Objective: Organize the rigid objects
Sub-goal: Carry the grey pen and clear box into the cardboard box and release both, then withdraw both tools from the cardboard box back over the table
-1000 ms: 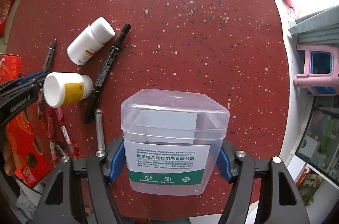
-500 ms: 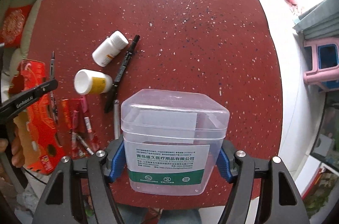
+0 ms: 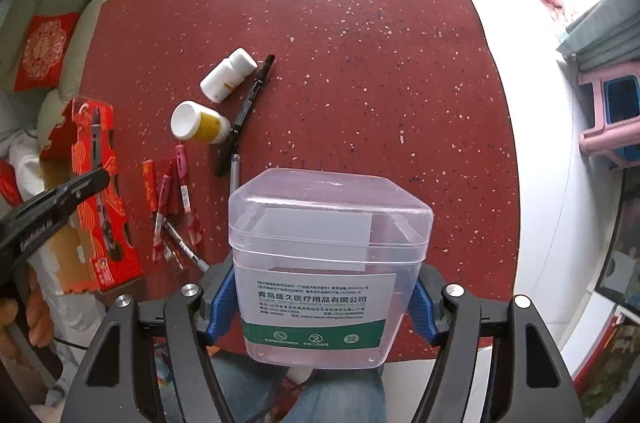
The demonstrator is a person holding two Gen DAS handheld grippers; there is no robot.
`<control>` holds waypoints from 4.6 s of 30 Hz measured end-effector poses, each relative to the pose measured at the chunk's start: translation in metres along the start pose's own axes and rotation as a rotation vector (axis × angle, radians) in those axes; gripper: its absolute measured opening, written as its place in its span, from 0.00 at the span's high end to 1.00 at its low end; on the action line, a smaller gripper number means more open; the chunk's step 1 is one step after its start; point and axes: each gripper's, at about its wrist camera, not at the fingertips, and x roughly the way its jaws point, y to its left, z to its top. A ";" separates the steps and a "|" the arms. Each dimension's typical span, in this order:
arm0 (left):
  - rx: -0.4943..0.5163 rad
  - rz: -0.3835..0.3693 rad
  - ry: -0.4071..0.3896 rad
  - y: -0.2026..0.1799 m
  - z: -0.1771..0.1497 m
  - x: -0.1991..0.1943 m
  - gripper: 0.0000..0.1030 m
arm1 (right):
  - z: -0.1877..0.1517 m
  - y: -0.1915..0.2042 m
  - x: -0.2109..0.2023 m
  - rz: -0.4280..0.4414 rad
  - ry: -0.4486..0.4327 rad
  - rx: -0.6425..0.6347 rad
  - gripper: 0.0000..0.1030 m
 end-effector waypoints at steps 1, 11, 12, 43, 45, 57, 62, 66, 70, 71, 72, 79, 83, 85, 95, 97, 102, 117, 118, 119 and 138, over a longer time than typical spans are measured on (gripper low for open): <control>0.010 0.002 -0.002 -0.003 -0.005 -0.003 0.90 | 0.000 0.001 -0.002 -0.002 -0.004 -0.009 0.31; 0.038 -0.005 -0.073 -0.015 -0.028 -0.034 0.90 | 0.013 0.024 -0.018 -0.011 -0.042 -0.087 0.31; 0.030 -0.003 -0.082 -0.012 -0.028 -0.036 0.90 | 0.015 0.028 -0.019 -0.012 -0.045 -0.097 0.31; -0.444 0.114 -0.277 0.162 -0.093 -0.106 0.90 | 0.028 0.249 -0.040 0.009 -0.124 -0.592 0.31; -0.483 0.137 -0.280 0.177 -0.097 -0.110 0.90 | 0.025 0.274 -0.040 0.017 -0.127 -0.651 0.31; -0.622 0.227 -0.258 0.241 -0.121 -0.113 0.90 | -0.004 0.388 -0.021 0.076 -0.106 -0.875 0.31; -0.629 0.231 -0.234 0.253 -0.122 -0.104 0.90 | -0.004 0.402 -0.007 0.063 -0.089 -0.890 0.31; -0.616 0.228 -0.222 0.256 -0.115 -0.098 0.90 | 0.004 0.404 0.000 0.051 -0.078 -0.872 0.31; -0.592 0.229 -0.223 0.256 -0.104 -0.093 0.90 | 0.013 0.402 0.003 0.053 -0.091 -0.850 0.31; -0.586 0.226 -0.221 0.256 -0.102 -0.092 0.90 | 0.016 0.400 0.004 0.055 -0.096 -0.844 0.31; -0.583 0.224 -0.220 0.257 -0.100 -0.091 0.90 | 0.019 0.397 0.004 0.052 -0.099 -0.835 0.31; -0.567 0.222 -0.183 0.264 -0.088 -0.074 0.90 | 0.038 0.385 0.015 0.040 -0.076 -0.759 0.31; -0.567 0.237 -0.153 0.273 -0.079 -0.060 0.90 | 0.035 0.394 0.028 0.039 -0.057 -0.769 0.31; -0.577 0.236 -0.136 0.279 -0.076 -0.054 0.90 | 0.034 0.401 0.037 0.040 -0.040 -0.780 0.31; -0.529 0.263 -0.013 0.283 -0.061 -0.013 0.73 | 0.044 0.409 0.080 -0.006 0.005 -0.773 0.31; -0.543 0.287 0.000 0.287 -0.062 -0.011 0.29 | 0.048 0.406 0.083 -0.013 0.006 -0.758 0.31; -0.609 0.254 0.012 0.299 -0.069 -0.011 0.08 | 0.054 0.401 0.078 0.030 0.015 -0.730 0.09; -0.540 0.248 -0.015 0.233 -0.071 -0.035 0.00 | 0.049 0.308 0.000 0.051 -0.132 -0.648 0.01; -0.522 0.239 -0.021 0.221 -0.070 -0.037 0.00 | 0.051 0.289 -0.006 0.056 -0.141 -0.597 0.01; -0.507 0.230 -0.027 0.209 -0.069 -0.039 0.00 | 0.052 0.273 -0.011 0.065 -0.149 -0.560 0.01; -0.264 0.203 -0.029 -0.007 -0.027 -0.006 0.00 | 0.017 0.008 0.013 0.053 -0.111 -0.090 0.01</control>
